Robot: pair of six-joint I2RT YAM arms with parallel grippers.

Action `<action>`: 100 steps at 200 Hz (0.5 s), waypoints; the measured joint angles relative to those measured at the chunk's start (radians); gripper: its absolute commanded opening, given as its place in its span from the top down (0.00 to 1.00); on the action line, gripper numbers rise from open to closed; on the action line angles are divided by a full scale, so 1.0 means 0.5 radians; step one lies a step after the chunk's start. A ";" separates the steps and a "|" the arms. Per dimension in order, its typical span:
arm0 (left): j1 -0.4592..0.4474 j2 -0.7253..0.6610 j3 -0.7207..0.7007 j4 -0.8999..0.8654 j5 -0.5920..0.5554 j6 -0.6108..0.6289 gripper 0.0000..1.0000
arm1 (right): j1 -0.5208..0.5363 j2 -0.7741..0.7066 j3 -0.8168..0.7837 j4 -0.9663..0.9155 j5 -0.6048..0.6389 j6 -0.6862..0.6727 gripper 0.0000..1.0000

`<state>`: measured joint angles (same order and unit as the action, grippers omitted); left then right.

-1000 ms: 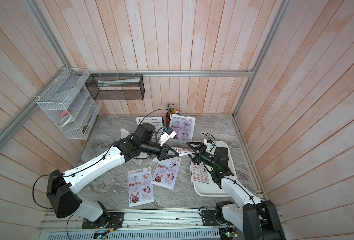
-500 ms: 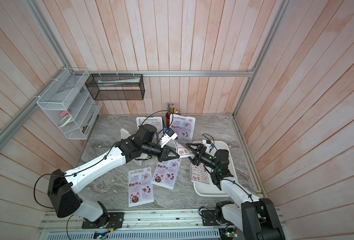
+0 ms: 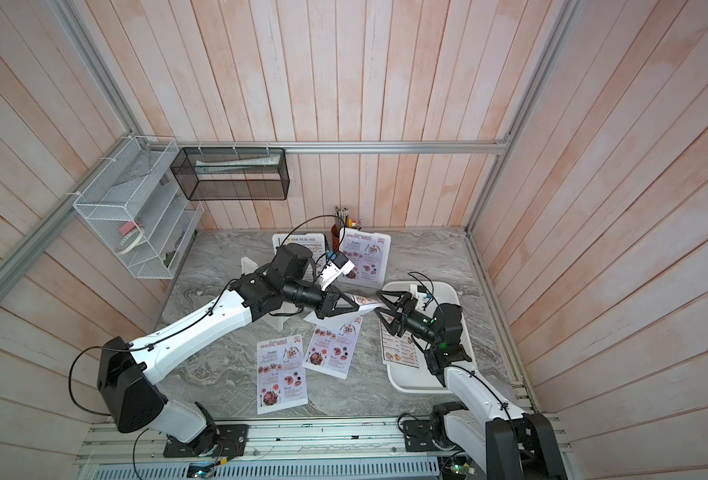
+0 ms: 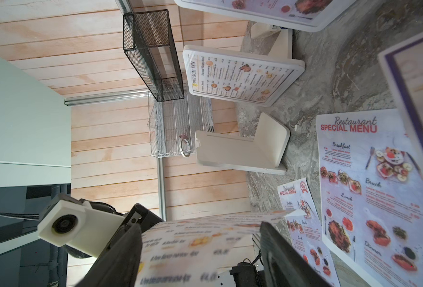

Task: Replace the menus in the menu holders
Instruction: Pick up the menu from the storage box.

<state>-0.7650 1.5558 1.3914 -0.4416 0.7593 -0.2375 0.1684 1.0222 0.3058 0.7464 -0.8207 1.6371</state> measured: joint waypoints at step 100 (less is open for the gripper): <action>0.011 0.034 0.018 -0.031 0.045 0.087 1.00 | -0.181 -0.014 0.000 -0.350 -0.061 -0.201 0.22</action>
<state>-0.7593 1.5726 1.4002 -0.4572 0.7818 -0.1940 0.0780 1.0149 0.3058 0.5713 -0.8513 1.5364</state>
